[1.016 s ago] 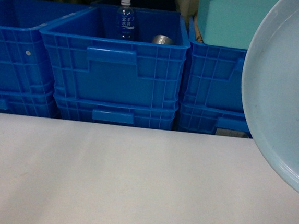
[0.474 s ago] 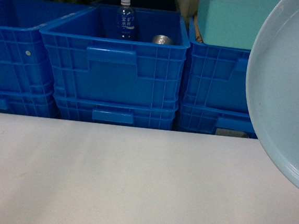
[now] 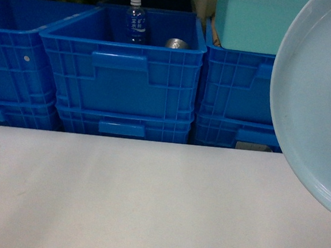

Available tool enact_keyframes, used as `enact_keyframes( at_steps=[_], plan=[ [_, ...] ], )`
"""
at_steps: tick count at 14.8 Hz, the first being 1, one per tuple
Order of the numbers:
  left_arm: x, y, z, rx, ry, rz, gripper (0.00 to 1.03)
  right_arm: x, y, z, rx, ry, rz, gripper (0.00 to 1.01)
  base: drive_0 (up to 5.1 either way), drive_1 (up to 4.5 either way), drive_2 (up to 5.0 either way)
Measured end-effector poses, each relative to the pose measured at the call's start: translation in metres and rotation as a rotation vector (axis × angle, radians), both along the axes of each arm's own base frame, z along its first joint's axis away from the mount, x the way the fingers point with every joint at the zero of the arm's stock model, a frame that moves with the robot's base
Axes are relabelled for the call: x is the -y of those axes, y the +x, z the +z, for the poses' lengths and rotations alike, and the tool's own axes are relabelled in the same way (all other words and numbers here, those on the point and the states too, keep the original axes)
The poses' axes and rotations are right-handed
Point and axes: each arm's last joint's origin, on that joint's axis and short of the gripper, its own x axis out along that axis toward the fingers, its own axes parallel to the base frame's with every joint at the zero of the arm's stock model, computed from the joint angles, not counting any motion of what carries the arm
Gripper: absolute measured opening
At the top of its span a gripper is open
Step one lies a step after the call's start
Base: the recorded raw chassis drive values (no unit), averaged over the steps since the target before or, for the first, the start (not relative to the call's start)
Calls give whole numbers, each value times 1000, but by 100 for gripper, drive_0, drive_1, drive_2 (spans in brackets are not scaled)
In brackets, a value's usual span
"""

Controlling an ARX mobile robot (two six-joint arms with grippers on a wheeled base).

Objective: Place blue tray on left shelf second layer neatly

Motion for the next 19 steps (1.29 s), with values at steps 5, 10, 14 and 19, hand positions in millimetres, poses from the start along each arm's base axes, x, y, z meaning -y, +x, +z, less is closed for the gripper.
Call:
enact_keyframes(
  at_steps=[5,10,14,19],
  plan=[
    [0,0,0,-1,0,0,98,-1,0,0,1,0,5,2,130,-167,-167],
    [0,0,0,-1,0,0,98,-1,0,0,3,0,5,2,334,-406,-406],
    [0,0,0,2,0,0,98,-1,0,0,1,0,4,2,338,-403,-403],
    [0,0,0,-3,0,-1,98,-1,0,0,1,0,5,2,338,-403,-403]
  ],
)
